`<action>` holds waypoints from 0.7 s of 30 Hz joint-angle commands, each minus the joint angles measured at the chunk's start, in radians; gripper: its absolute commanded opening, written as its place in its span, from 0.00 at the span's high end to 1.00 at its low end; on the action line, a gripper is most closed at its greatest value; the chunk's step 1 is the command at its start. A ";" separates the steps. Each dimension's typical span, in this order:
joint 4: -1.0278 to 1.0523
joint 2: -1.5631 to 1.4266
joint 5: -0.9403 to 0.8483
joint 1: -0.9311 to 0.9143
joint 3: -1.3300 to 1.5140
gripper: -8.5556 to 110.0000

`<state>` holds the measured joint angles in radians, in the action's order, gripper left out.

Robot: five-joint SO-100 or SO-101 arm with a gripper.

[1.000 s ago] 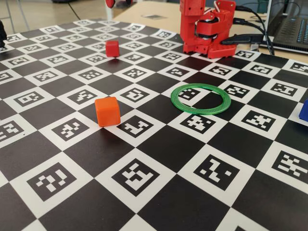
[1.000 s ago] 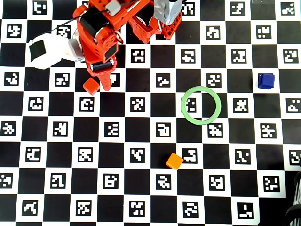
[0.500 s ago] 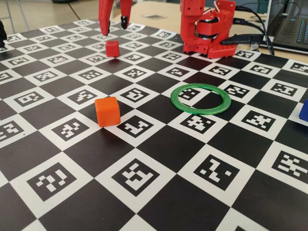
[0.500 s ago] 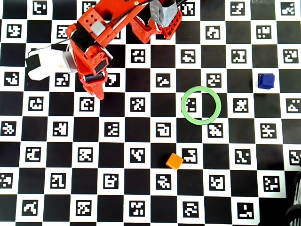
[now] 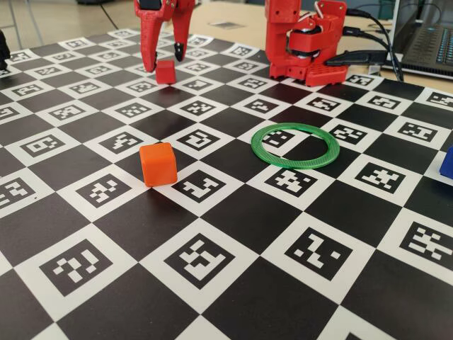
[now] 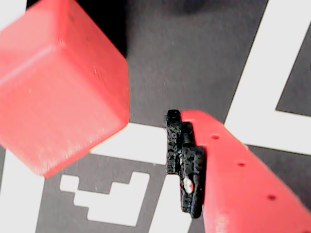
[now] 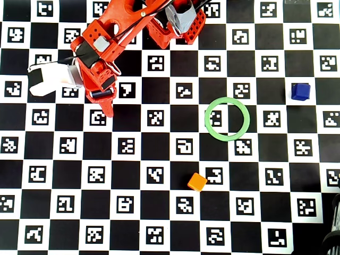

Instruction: Grab the red cube then put it in the green circle then put the blue cube on top and finally the orange cube on top

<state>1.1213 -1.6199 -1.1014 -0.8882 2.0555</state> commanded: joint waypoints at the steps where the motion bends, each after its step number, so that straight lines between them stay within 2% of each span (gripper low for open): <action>1: -0.040 -0.003 0.002 -0.011 0.000 0.58; 11: -0.074 0.020 0.048 -0.008 0.017 0.58; 21: -0.061 0.003 0.206 0.020 0.034 0.58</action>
<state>1.0569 -1.5861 -0.9449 -0.8851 2.0985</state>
